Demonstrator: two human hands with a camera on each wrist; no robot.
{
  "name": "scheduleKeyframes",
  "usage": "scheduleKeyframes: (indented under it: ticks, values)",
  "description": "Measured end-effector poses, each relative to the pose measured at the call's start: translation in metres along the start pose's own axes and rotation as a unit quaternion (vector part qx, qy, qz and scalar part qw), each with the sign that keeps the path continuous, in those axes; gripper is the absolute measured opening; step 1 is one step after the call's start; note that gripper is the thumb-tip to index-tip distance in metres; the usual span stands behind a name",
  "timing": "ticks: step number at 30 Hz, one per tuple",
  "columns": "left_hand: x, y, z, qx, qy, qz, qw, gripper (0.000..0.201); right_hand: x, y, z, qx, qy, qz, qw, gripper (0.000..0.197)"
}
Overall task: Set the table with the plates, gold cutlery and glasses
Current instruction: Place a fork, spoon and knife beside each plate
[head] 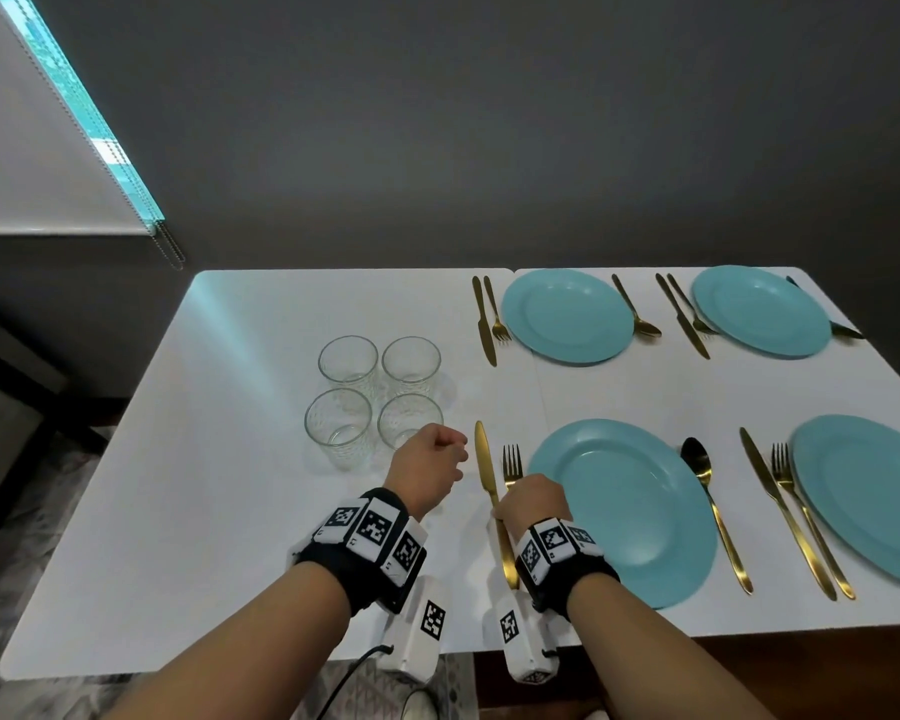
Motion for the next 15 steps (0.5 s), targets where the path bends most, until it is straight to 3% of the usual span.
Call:
scheduleKeyframes:
  ticks: [15]
  values:
    - [0.005,-0.005,0.005,0.003,-0.001,-0.003,1.0,0.012,0.0,0.012,0.004,0.014,0.012,-0.034,0.999,0.021]
Point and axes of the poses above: each hand's wrist, its own z-axis away from the middle knuckle, its own x-axis out of the palm, y = z × x, the point moved 7 cm from there along -z, towards the middle knuckle, and after that the axes turned 8 degrees about -y, right-handed, at the moved point
